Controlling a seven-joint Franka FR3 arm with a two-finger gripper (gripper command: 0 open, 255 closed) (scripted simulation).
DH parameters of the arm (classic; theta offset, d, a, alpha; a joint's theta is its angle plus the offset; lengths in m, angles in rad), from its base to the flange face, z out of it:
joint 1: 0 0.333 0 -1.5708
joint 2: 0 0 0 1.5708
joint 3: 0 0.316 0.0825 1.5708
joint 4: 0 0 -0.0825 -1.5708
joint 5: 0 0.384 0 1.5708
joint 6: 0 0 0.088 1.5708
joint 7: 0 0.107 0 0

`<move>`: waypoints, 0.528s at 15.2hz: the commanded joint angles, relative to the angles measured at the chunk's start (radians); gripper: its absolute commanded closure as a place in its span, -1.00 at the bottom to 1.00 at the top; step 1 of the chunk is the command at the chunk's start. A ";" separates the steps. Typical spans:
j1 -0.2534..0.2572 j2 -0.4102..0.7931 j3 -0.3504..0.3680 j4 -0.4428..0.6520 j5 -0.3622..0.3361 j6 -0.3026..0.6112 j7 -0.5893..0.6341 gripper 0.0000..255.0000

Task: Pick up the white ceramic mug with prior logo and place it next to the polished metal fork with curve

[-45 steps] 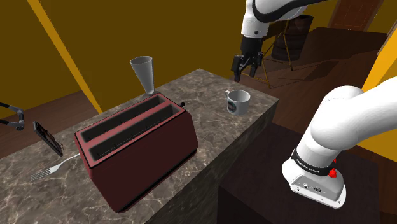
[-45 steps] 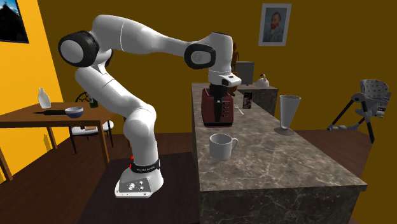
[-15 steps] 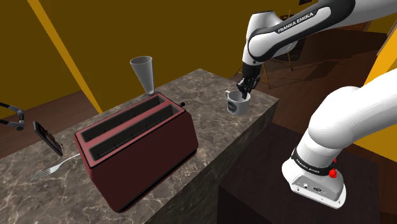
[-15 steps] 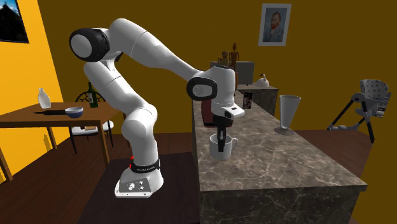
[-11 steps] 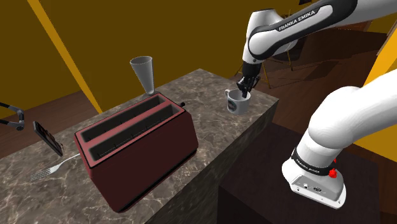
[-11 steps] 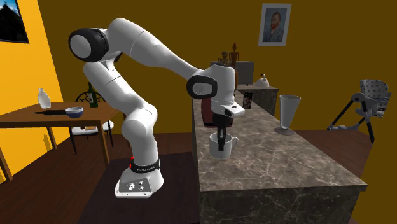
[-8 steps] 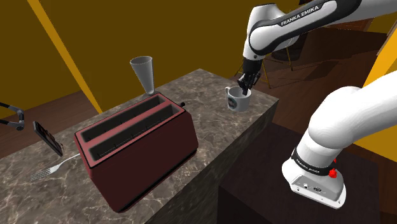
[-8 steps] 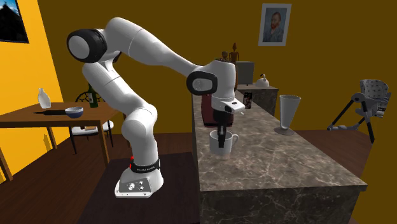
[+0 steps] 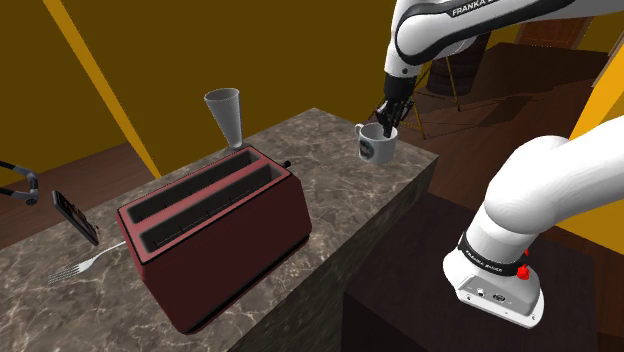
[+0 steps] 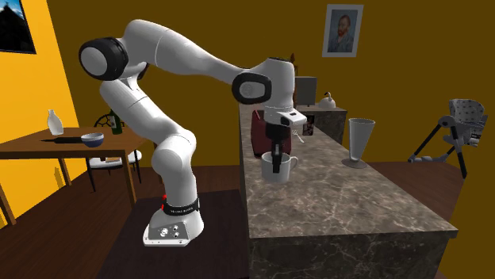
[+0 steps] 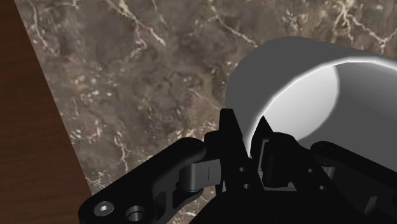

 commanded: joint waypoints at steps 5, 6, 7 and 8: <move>0.003 -0.016 0.009 0.070 0.006 -0.087 0.006 1.00; 0.004 -0.019 0.010 0.083 0.007 -0.101 0.006 1.00; 0.004 -0.020 0.011 0.095 0.007 -0.115 0.007 1.00; 0.004 -0.022 0.013 0.107 0.008 -0.129 0.007 1.00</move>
